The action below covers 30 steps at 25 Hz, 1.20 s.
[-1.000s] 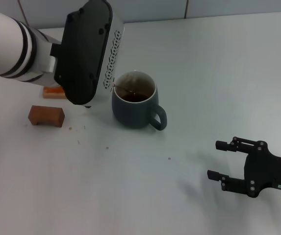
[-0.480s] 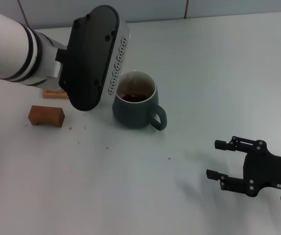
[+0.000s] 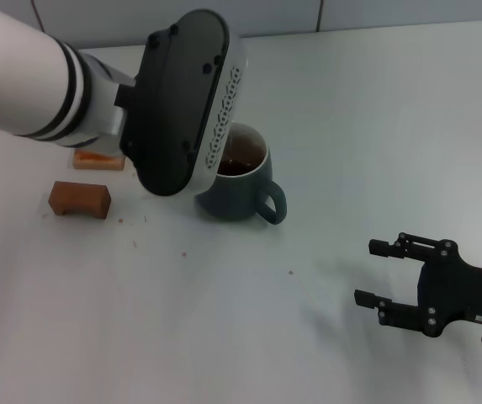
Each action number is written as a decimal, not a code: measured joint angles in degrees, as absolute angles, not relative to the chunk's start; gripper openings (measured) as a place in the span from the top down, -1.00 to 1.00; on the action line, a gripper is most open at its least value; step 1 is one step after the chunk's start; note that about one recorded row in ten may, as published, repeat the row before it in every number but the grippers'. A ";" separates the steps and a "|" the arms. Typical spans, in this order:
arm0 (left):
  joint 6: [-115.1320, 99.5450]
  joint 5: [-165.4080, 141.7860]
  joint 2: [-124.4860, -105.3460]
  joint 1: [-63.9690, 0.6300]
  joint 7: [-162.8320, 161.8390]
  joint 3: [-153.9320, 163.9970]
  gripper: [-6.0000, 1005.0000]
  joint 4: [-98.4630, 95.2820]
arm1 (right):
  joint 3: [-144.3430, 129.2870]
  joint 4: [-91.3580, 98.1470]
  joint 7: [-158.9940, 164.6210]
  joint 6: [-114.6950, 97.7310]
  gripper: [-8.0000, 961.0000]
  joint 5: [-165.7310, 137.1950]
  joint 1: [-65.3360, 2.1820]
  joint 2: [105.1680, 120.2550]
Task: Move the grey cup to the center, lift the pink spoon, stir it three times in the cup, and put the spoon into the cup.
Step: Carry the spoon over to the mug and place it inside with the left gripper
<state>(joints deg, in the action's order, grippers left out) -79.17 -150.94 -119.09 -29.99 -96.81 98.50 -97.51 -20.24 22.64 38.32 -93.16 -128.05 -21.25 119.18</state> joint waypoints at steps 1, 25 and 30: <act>-78.57 -150.75 -119.09 -30.29 -96.84 98.51 0.61 -97.01 | -20.19 22.62 38.32 -93.16 -0.48 -128.05 -21.25 119.18; -81.82 -152.72 -118.84 -31.23 -98.83 95.17 0.58 -95.20 | -20.22 22.58 38.32 -93.16 -0.48 -128.06 -21.71 119.18; -82.88 -152.25 -118.88 -31.20 -98.83 95.56 0.57 -96.07 | -20.21 22.59 38.32 -93.17 -0.48 -128.05 -21.71 119.18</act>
<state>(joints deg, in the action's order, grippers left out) -82.88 -152.25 -118.88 -31.20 -98.83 95.56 -96.07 -20.21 22.59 38.32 -93.17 -128.05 -21.71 119.18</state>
